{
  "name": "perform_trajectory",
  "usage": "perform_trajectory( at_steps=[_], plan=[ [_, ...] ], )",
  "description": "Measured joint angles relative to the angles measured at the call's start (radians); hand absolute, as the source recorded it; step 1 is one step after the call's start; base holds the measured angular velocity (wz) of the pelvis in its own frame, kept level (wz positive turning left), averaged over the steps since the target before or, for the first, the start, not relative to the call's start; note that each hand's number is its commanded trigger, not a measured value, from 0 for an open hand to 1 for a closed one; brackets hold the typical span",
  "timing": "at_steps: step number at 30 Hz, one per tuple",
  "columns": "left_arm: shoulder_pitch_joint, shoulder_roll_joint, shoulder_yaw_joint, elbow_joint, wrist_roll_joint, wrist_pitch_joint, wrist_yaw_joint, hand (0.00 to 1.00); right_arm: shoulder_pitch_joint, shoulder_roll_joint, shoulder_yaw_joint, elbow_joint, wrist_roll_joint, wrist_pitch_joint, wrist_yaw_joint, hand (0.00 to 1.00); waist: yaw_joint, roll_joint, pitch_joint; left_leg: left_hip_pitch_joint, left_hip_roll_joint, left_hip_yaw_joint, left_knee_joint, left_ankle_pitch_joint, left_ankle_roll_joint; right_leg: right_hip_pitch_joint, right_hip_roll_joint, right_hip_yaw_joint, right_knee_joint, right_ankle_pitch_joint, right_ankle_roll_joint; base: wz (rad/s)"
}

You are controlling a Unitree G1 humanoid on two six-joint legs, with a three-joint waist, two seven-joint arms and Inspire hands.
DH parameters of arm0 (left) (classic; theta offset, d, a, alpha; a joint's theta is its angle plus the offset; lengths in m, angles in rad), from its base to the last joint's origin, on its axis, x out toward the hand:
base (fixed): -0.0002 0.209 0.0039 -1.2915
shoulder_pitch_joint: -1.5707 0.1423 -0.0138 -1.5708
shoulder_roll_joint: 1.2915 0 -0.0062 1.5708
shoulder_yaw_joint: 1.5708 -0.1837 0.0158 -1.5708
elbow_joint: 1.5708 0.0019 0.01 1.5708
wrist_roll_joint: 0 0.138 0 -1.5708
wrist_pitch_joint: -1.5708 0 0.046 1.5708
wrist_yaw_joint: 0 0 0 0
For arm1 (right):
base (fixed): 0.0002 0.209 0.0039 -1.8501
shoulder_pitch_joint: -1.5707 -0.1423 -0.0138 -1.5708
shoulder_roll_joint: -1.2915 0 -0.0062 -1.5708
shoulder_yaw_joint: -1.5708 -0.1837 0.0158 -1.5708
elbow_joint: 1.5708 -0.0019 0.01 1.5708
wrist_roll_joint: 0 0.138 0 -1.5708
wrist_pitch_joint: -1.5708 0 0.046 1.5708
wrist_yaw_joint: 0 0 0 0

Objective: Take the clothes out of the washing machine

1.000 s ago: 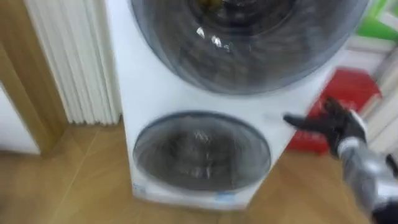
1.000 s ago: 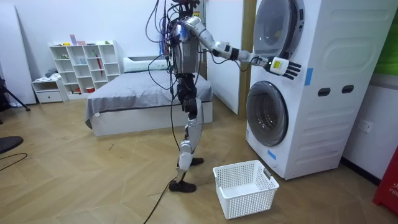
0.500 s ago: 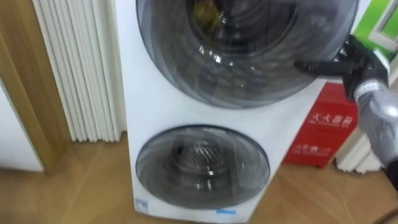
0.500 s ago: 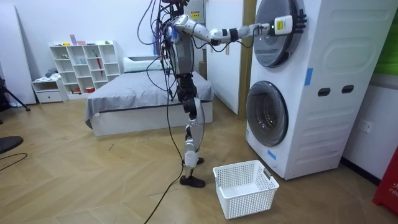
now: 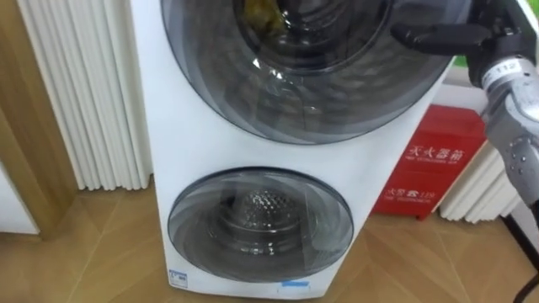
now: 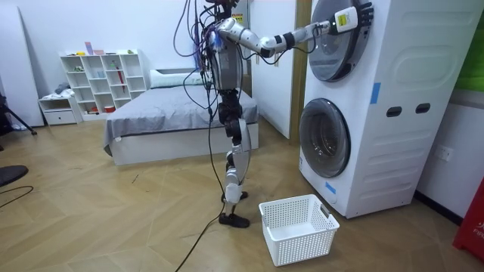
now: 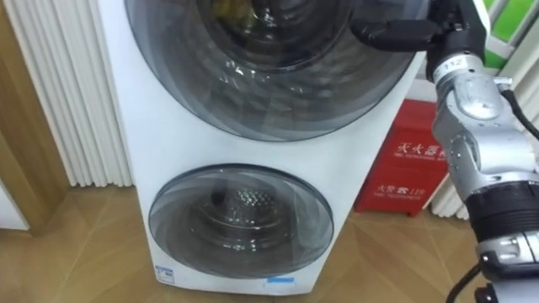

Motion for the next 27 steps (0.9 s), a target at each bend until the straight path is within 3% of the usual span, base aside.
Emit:
perform_trajectory(
  at_steps=[8, 14, 22, 27],
  plan=[
    [-0.003, 0.001, -0.022, -0.009, 0.000, 0.001, 0.002, 0.00, 0.024, 0.000, 0.016, -0.019, 0.002, -0.004, -0.003, 0.00, 0.000, 0.000, -0.0006, 0.005, 0.001, 0.007, -0.003, 0.000, 0.000, 0.001, 0.001, 0.004, 0.000, 0.000, 0.000, -0.01],
    [-0.002, 0.001, -0.022, -0.006, 0.000, 0.001, 0.003, 0.00, 0.080, 0.007, 0.019, -0.018, 0.001, -0.032, -0.010, 0.00, 0.019, 0.000, -0.0002, 0.014, 0.003, 0.015, -0.004, -0.001, -0.002, 0.005, 0.003, 0.012, -0.001, 0.000, -0.001, -0.03],
    [0.003, 0.001, -0.040, 0.005, -0.002, 0.017, 0.003, 0.00, 0.206, 0.069, 0.019, -0.145, 0.045, -0.034, -0.020, 0.00, 0.022, 0.014, 0.0030, 0.022, 0.020, 0.037, 0.001, -0.013, -0.012, 0.007, 0.014, 0.012, -0.001, 0.003, -0.004, -0.10],
    [0.004, -0.002, -0.061, 0.007, -0.002, -0.004, 0.013, 0.00, 0.306, 0.088, 0.027, -0.278, 0.040, -0.057, -0.029, 0.00, 0.020, 0.034, 0.0012, 0.032, 0.025, 0.059, -0.004, -0.016, -0.015, 0.005, 0.016, 0.011, -0.001, 0.003, -0.004, -0.12]
  ],
)
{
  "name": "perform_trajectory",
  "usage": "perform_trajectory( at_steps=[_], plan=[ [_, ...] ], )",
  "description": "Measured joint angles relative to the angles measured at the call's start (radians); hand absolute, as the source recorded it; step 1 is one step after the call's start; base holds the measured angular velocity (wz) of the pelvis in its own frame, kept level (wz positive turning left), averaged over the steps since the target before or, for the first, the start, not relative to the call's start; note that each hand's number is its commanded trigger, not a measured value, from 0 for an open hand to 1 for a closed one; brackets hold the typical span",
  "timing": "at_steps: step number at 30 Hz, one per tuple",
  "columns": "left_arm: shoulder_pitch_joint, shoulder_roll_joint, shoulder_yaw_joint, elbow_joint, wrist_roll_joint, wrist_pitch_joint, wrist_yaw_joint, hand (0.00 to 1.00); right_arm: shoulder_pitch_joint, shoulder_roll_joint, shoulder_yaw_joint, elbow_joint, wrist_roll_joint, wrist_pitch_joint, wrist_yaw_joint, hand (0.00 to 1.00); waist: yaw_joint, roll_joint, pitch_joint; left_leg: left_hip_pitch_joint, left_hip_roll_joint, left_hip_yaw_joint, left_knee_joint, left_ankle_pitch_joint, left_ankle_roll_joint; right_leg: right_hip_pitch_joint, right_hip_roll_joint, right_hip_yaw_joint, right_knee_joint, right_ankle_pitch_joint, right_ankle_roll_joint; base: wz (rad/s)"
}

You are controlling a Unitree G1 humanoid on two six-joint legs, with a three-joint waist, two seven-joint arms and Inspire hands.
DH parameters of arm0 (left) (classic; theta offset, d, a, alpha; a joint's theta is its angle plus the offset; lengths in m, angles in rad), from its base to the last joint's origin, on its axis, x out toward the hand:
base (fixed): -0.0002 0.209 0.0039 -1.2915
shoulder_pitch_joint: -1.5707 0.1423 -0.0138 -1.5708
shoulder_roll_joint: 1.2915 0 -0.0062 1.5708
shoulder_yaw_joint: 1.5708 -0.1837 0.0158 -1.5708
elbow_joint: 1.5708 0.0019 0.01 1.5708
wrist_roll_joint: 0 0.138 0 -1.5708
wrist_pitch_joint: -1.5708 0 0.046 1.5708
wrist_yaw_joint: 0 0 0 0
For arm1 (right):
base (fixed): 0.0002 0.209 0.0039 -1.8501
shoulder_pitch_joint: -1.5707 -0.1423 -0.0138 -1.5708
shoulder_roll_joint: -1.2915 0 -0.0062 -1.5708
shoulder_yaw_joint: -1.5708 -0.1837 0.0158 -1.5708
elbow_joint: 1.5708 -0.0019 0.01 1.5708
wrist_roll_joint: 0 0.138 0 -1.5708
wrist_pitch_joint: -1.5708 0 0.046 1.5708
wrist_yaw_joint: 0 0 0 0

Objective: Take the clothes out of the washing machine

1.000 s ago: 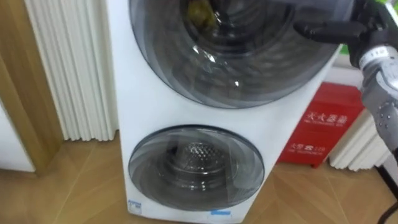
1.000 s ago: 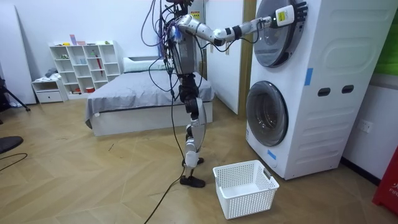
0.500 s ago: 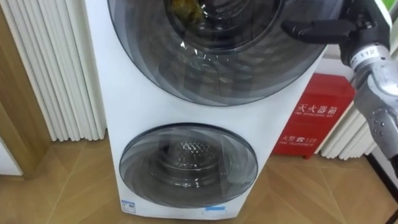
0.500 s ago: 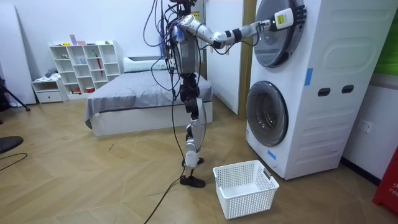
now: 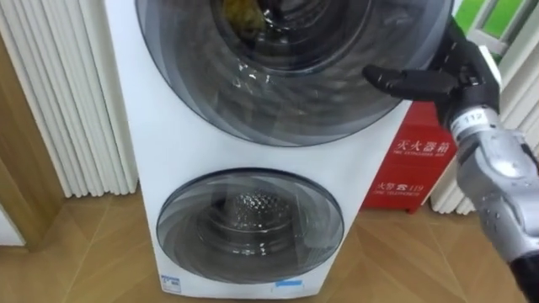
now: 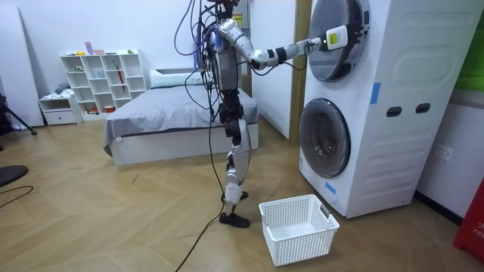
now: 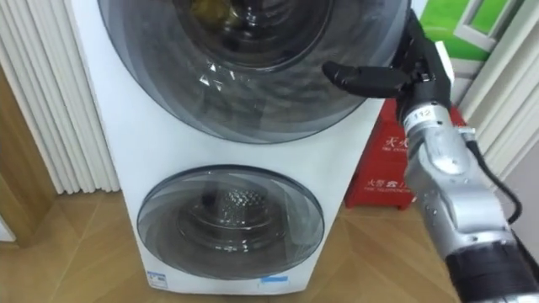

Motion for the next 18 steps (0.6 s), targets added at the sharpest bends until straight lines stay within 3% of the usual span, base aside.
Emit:
perform_trajectory(
  at_steps=[9, 13, 18],
  plan=[
    [-0.005, 0.001, -0.038, 0.043, -0.004, -0.019, 0.024, 0.00, 0.143, 0.010, 0.011, -0.245, -0.085, 0.004, -0.007, 0.00, -0.023, 0.006, -0.0010, 0.007, 0.012, 0.035, -0.003, -0.007, -0.007, -0.019, 0.008, 0.003, 0.001, 0.001, -0.002, -0.13],
    [-0.005, 0.002, -0.038, 0.068, -0.009, -0.031, 0.024, 0.00, 0.195, 0.042, 0.009, -0.339, -0.105, 0.011, -0.014, 0.00, -0.041, 0.006, -0.0011, 0.004, 0.014, 0.037, -0.006, -0.010, -0.010, -0.022, 0.011, 0.009, 0.001, 0.001, -0.002, -0.04],
    [0.016, 0.003, -0.037, 0.068, -0.019, -0.050, 0.024, 0.00, 0.204, 0.039, 0.006, -0.454, -0.101, 0.036, -0.021, 0.00, -0.067, 0.008, -0.0030, 0.005, 0.014, 0.041, -0.007, -0.010, -0.010, -0.030, 0.012, 0.017, 0.003, 0.001, -0.002, -0.05]
  ],
)
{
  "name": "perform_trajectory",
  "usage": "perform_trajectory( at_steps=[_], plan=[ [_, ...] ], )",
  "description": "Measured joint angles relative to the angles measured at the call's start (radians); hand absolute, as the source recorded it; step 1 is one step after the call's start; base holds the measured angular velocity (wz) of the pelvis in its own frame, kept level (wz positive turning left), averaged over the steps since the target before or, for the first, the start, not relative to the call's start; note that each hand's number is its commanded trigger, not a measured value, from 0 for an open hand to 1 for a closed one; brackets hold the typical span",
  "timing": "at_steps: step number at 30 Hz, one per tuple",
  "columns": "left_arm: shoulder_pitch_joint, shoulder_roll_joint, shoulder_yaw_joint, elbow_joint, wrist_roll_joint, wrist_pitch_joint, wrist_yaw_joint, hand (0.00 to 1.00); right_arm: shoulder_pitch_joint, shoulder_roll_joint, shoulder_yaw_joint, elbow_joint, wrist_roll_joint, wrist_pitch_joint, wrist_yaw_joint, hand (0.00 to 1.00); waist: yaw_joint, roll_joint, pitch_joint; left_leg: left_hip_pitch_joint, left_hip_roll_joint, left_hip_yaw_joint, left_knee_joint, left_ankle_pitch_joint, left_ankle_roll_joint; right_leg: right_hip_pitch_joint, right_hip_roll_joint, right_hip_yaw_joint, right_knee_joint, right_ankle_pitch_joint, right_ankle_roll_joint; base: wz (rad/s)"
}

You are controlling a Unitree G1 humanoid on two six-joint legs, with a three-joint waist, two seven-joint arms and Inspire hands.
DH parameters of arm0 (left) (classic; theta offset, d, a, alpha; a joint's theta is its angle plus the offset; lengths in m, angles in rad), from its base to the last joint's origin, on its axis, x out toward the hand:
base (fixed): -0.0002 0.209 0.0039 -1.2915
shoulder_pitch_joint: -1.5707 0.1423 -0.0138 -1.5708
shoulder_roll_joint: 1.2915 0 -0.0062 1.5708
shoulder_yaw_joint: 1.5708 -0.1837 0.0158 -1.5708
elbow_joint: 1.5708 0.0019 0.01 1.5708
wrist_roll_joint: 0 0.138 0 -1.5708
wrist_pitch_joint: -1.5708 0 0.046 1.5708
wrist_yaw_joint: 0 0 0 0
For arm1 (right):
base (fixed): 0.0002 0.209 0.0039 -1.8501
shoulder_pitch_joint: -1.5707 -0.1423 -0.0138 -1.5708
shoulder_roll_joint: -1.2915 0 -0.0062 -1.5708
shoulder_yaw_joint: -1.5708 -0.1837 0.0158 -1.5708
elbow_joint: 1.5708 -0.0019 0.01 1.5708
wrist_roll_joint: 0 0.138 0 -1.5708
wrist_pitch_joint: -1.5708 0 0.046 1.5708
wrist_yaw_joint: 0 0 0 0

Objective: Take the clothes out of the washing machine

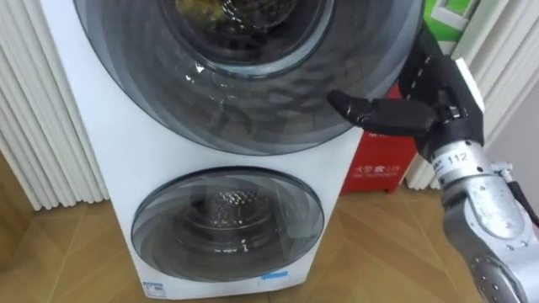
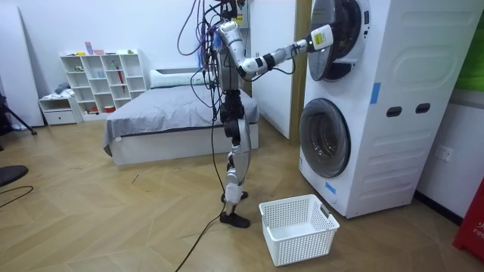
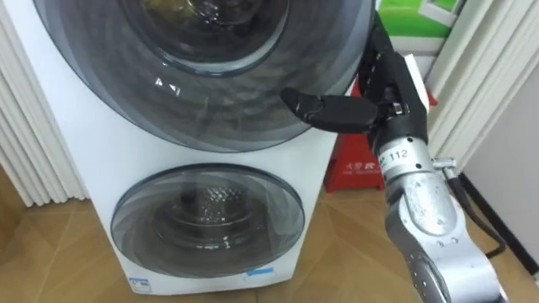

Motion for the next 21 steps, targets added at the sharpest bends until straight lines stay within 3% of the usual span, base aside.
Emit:
perform_trajectory(
  at_steps=[11, 16, 21],
  plan=[
    [0.049, 0.004, -0.001, 0.006, -0.001, -0.043, 0.036, 0.00, 0.030, -0.017, -0.001, -0.203, -0.017, 0.000, -0.031, 0.00, -0.023, 0.001, 0.0003, 0.017, 0.000, 0.008, 0.000, 0.000, 0.000, 0.012, 0.000, 0.007, -0.003, 0.000, 0.000, -0.02],
    [0.056, -0.002, 0.001, 0.014, -0.001, -0.065, 0.037, 0.00, 0.062, -0.025, -0.016, -0.269, -0.019, -0.001, 0.015, 0.00, -0.024, 0.010, -0.0062, 0.019, 0.001, 0.009, -0.003, -0.005, -0.001, 0.018, 0.002, 0.010, -0.001, 0.001, -0.001, 0.00],
    [0.049, -0.003, 0.012, 0.015, -0.001, -0.072, 0.042, 0.00, 0.076, -0.036, -0.028, -0.294, -0.013, -0.016, 0.084, 0.00, -0.030, 0.013, -0.0076, 0.019, 0.009, 0.009, -0.001, -0.005, -0.001, 0.019, 0.002, 0.011, -0.001, 0.005, -0.008, -0.01]
  ],
)
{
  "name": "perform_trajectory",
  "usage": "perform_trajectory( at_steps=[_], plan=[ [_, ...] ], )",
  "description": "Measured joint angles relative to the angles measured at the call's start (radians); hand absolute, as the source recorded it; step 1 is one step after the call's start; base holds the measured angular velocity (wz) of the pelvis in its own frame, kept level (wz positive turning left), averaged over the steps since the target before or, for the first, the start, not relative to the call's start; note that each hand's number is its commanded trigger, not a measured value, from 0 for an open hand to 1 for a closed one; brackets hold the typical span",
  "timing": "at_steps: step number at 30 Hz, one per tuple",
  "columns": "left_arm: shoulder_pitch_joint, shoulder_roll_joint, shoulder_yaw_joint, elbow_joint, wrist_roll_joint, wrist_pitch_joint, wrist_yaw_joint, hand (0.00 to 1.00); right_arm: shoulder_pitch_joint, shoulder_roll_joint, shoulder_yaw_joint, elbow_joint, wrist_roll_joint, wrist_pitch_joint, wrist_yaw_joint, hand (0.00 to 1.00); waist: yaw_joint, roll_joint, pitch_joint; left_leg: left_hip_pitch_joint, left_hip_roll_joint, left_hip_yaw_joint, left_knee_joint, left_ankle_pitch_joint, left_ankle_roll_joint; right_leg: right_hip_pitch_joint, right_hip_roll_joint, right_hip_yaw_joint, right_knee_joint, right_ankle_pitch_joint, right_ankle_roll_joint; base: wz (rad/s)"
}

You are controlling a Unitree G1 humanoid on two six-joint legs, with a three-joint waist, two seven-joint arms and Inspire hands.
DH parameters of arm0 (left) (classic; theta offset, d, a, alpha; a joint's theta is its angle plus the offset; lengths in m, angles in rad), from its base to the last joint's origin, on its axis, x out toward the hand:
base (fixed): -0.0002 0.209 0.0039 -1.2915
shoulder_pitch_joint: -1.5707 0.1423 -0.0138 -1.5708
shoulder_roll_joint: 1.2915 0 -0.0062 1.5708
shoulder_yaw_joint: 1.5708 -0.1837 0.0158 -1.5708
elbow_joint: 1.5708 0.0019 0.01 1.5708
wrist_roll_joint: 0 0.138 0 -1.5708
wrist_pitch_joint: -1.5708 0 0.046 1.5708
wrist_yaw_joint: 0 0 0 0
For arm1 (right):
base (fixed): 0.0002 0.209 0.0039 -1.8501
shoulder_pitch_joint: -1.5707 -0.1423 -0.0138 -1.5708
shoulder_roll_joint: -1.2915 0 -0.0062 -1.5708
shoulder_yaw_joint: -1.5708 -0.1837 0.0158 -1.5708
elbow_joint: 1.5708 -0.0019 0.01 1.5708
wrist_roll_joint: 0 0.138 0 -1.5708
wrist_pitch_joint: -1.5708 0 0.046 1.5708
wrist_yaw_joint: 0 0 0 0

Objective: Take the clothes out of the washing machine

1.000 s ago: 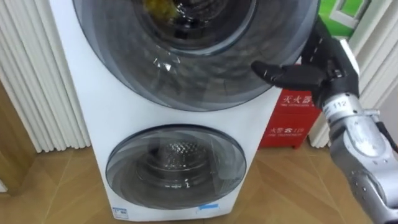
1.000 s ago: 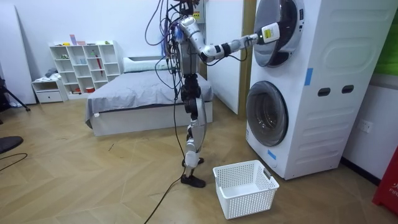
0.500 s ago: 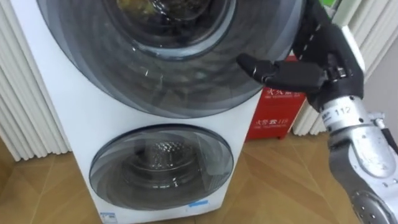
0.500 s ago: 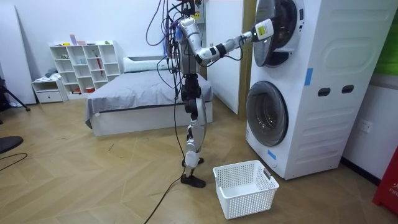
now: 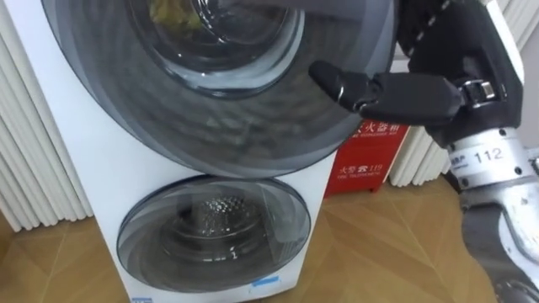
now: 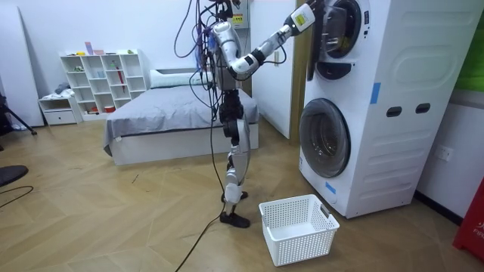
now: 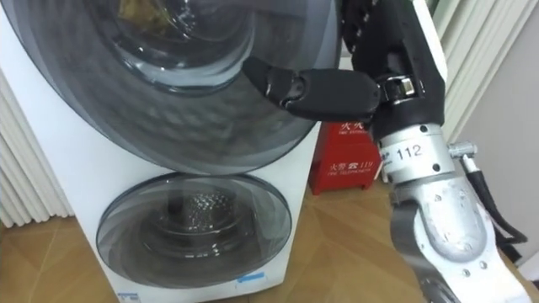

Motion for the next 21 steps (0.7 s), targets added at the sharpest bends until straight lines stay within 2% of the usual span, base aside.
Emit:
perform_trajectory(
  at_steps=[3, 8, 12, 14, 16, 19, 21],
  plan=[
    [-0.006, 0.001, 0.006, 0.001, 0.000, -0.008, 0.000, 0.00, 0.049, 0.000, -0.014, -0.043, 0.009, -0.022, 0.055, 0.00, -0.001, -0.001, -0.0005, 0.000, 0.000, 0.001, 0.000, 0.000, 0.000, 0.000, 0.000, 0.004, 0.000, 0.000, 0.000, -0.02],
    [-0.007, 0.002, 0.006, 0.001, -0.001, -0.012, 0.000, 0.00, 0.117, 0.005, -0.017, -0.072, 0.010, -0.091, 0.131, 0.00, -0.010, -0.004, -0.0002, -0.001, 0.000, 0.012, 0.000, 0.000, -0.001, -0.004, 0.002, 0.006, -0.004, 0.000, 0.000, -0.05],
    [-0.014, 0.003, 0.003, 0.004, -0.002, -0.012, -0.001, 0.00, 0.173, 0.049, -0.014, -0.071, 0.010, -0.138, 0.167, 0.00, 0.000, -0.014, 0.0008, 0.000, 0.002, 0.026, 0.007, -0.006, -0.004, -0.007, 0.004, 0.018, -0.005, 0.001, -0.002, -0.10],
    [-0.023, 0.003, -0.002, 0.018, -0.002, -0.014, -0.003, 0.00, 0.200, 0.061, -0.011, -0.062, 0.011, -0.154, 0.185, 0.00, 0.007, -0.013, 0.0011, 0.000, 0.003, 0.026, 0.010, -0.008, -0.004, -0.006, 0.008, 0.019, -0.005, 0.001, -0.002, -0.04],
    [-0.025, 0.006, -0.010, 0.018, -0.002, -0.013, -0.009, 0.00, 0.216, 0.091, -0.011, -0.044, 0.043, -0.174, 0.216, 0.00, 0.008, -0.011, 0.0015, -0.001, 0.003, 0.025, 0.012, -0.009, -0.004, -0.005, 0.008, 0.020, -0.005, 0.001, -0.002, 0.00],
    [-0.030, 0.013, -0.029, 0.018, -0.001, -0.011, -0.014, 0.00, 0.224, 0.122, -0.008, -0.016, 0.050, -0.178, 0.246, 0.00, 0.008, -0.008, 0.0015, -0.001, 0.003, 0.026, 0.013, -0.009, -0.004, -0.006, 0.006, 0.021, -0.006, 0.001, -0.002, 0.00],
    [-0.034, 0.015, -0.047, 0.018, -0.002, -0.010, -0.019, 0.00, 0.234, 0.128, -0.004, -0.013, 0.056, -0.176, 0.261, 0.00, 0.009, -0.003, 0.0018, -0.002, 0.003, 0.026, 0.014, -0.009, -0.004, -0.006, 0.006, 0.021, -0.005, 0.001, -0.002, 0.00]
  ],
)
